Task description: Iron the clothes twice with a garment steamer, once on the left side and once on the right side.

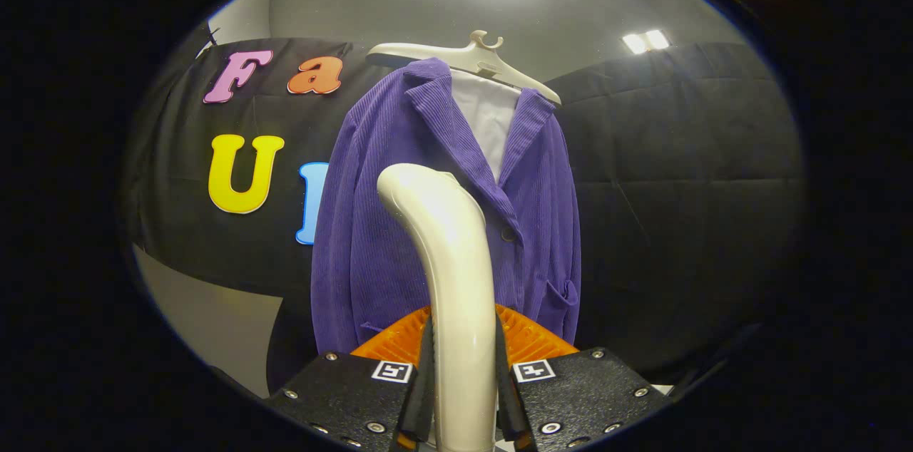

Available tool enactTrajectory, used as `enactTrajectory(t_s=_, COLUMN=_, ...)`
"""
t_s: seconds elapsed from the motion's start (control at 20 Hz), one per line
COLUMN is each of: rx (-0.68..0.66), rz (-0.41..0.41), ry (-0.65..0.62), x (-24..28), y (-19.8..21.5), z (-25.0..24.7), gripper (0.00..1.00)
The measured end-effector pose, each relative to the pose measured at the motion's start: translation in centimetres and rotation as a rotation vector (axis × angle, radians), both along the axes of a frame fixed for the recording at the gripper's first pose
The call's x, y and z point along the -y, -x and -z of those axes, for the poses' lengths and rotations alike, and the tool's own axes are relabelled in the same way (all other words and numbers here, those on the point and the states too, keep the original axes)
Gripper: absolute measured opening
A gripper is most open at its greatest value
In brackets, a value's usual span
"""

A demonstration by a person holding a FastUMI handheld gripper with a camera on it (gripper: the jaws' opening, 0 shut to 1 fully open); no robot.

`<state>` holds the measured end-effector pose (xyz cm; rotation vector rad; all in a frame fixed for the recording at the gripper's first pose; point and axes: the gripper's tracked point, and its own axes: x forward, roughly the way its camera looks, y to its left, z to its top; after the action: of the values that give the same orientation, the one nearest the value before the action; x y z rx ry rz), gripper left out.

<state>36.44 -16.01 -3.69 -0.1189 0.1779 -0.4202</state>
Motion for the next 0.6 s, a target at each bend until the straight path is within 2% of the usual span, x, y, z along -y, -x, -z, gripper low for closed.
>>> enactTrajectory(t_s=0.6, rx=-0.105, rz=0.049, ry=-0.074, x=1.6, y=5.1, z=10.9, gripper=0.37)
